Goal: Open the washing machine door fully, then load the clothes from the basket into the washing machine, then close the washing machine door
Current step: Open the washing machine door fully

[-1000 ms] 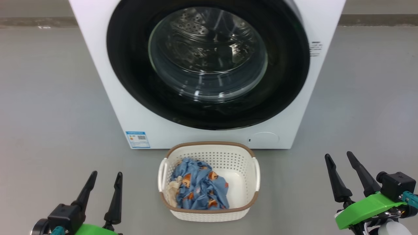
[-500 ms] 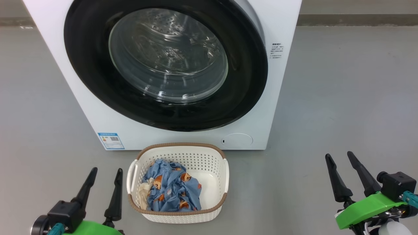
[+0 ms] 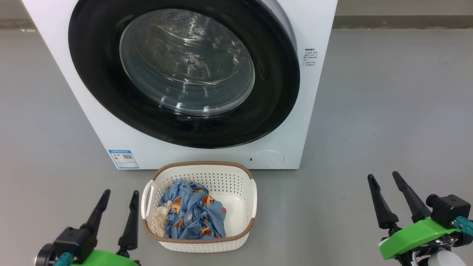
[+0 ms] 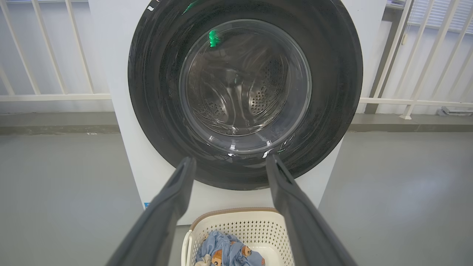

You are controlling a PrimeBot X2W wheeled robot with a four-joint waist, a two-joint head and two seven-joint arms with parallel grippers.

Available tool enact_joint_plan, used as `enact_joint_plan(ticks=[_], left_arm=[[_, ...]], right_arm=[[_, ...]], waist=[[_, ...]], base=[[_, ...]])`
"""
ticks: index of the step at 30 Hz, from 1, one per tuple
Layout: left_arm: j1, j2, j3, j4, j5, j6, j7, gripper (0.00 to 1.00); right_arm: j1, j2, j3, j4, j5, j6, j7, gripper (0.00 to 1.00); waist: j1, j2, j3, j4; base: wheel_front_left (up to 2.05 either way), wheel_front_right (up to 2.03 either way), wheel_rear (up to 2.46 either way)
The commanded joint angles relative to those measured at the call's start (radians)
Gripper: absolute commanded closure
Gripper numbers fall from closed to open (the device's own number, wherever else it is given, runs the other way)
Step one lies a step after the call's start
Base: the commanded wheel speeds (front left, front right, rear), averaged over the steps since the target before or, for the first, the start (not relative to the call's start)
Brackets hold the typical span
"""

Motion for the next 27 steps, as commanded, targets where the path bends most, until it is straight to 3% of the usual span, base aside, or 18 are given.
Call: enact_joint_plan(ticks=[1, 27], left_arm=[[-0.042, 0.021, 0.031, -0.023, -0.011, -0.003, -0.009, 0.0], [-0.037, 0.017, 0.036, -0.026, -0.003, -0.003, -0.009, 0.0]], right_arm=[[-0.036, -0.016, 0.025, -0.021, 0.008, -0.001, -0.013, 0.0], [-0.036, -0.017, 0.02, -0.024, 0.008, -0.001, -0.013, 0.0]], waist=[[0.0, 0.0, 0.0, 0.0], [0.0, 0.0, 0.004, 0.001]], base=[[0.0, 0.0, 0.0], [0.0, 0.0, 0.0]])
